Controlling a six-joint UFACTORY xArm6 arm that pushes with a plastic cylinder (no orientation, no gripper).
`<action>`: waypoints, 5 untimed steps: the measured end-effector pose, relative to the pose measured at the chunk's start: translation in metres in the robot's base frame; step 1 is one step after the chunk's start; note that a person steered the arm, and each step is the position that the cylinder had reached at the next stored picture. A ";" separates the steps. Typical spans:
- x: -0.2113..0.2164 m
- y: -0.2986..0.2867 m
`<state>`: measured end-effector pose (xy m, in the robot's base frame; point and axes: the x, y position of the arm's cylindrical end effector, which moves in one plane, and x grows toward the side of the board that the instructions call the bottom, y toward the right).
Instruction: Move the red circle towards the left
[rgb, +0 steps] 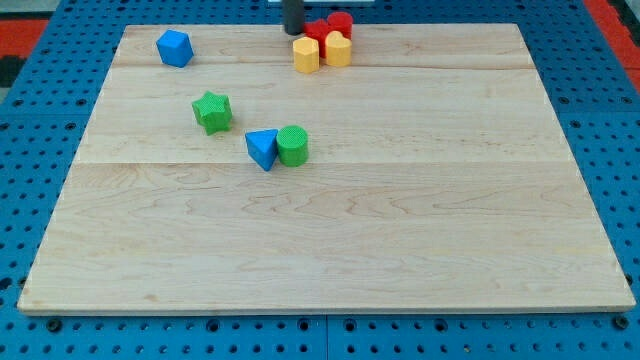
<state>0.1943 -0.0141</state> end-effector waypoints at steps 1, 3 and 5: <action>0.009 0.015; -0.002 -0.017; 0.008 0.083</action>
<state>0.2020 0.0690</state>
